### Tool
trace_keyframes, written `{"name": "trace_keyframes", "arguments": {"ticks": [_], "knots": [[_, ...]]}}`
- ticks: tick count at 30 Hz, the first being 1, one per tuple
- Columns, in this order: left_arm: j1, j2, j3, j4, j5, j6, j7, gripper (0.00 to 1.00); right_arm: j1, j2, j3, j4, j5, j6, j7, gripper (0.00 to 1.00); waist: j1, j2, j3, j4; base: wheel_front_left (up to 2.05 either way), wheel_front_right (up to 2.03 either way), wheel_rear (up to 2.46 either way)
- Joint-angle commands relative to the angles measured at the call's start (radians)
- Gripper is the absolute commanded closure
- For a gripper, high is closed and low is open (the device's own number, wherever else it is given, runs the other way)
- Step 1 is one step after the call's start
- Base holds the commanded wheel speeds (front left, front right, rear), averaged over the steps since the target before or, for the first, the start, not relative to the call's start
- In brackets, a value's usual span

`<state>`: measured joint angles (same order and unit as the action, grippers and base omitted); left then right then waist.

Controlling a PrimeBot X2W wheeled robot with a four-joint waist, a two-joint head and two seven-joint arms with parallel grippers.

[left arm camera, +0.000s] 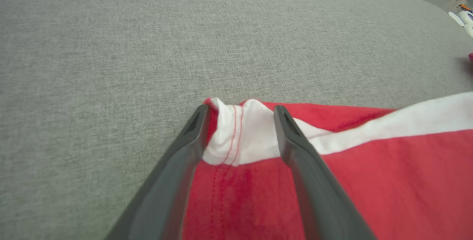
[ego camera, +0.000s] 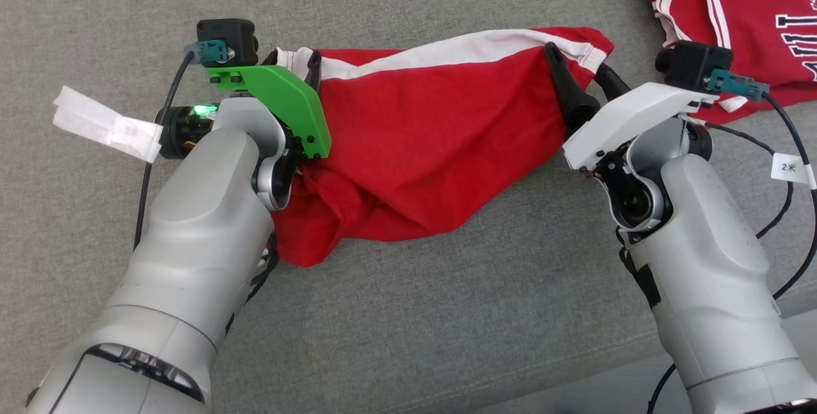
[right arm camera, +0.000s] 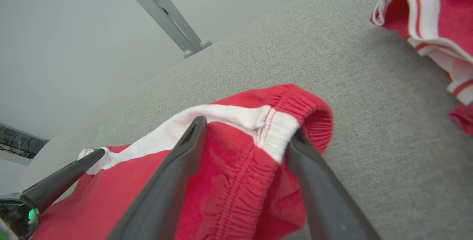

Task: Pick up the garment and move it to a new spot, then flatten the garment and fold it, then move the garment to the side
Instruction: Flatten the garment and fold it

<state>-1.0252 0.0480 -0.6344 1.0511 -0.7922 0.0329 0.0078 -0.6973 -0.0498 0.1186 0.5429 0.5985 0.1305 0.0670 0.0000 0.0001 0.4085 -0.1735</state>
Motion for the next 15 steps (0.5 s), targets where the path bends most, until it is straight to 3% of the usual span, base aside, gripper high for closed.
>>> {"name": "trace_keyframes", "arguments": {"ticks": [1, 2, 3, 4, 5, 15], "knots": [[-0.013, 0.005, -0.005, 0.001, -0.006, 0.003, -0.004, 0.16, 0.009, -0.001, -0.007, -0.008, -0.014, 0.0, -0.009, 0.0, 0.0, -0.0001, -0.002, 0.002, 0.0, 0.0, 0.0], [-0.013, 0.005, -0.009, 0.001, -0.009, 0.004, -0.005, 0.28, 0.013, -0.001, -0.012, -0.011, -0.019, 0.0, -0.01, 0.09, 0.0, -0.0001, -0.003, 0.003, 0.0, 0.0, 0.0], [-0.013, 0.005, -0.012, 0.0, -0.014, 0.004, -0.006, 0.42, 0.016, -0.001, -0.014, -0.014, -0.022, 0.0, -0.009, 0.36, 0.0, -0.0001, -0.003, 0.004, 0.0, 0.0, 0.0], [-0.012, 0.005, -0.014, -0.002, -0.021, 0.0, -0.01, 0.77, 0.018, -0.001, -0.014, -0.02, -0.018, 0.0, -0.01, 0.77, 0.0, -0.0001, -0.004, 0.005, 0.0, 0.0, 0.0], [-0.011, 0.005, -0.015, -0.006, -0.026, -0.006, -0.015, 1.0, 0.018, -0.001, -0.012, -0.026, -0.017, 0.0, -0.01, 1.0, 0.0, -0.0001, -0.005, 0.005, 0.0, 0.0, 0.0], [0.013, 0.005, -0.009, -0.055, -0.132, -0.069, -0.057, 1.0, 0.017, -0.001, 0.0, -0.08, -0.014, 0.0, -0.006, 1.0, 0.0, -0.0001, -0.026, 0.01, 0.0, 0.0, 0.0]]}}
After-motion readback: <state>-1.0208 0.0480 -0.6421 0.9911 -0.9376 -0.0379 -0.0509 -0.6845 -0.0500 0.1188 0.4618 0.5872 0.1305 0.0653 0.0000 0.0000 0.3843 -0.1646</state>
